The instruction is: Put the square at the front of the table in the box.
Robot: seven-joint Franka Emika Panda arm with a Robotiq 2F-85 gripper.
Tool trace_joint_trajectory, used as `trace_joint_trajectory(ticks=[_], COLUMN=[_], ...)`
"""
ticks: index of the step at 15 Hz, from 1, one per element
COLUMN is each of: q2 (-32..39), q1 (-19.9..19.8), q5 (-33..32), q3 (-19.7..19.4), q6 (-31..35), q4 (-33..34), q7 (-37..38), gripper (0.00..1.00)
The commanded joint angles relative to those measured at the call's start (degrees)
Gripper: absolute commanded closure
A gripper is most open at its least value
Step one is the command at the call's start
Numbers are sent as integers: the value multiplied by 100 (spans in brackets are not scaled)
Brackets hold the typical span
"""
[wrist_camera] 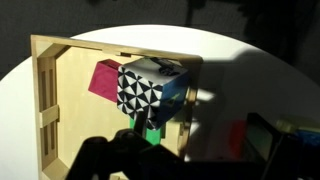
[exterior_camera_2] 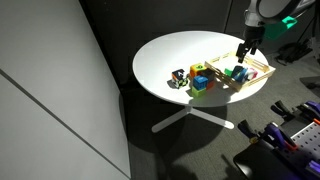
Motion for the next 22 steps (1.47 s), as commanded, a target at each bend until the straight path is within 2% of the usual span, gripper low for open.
trace_joint_trajectory(ticks=[1,4,11,17,22], q2=[-371,-630,-1354,-1844,-2034], q1=[-16,24,168,207,213], q5=[501,708,631,595,616], q3=[136,199,282,390,434], q6=[-258,-707,-1887,-1830,-1748], q4=[-57,-51,-93,-265,-337], q7=[-460,-619,96,899,991], gripper=[0,0,0,0,0])
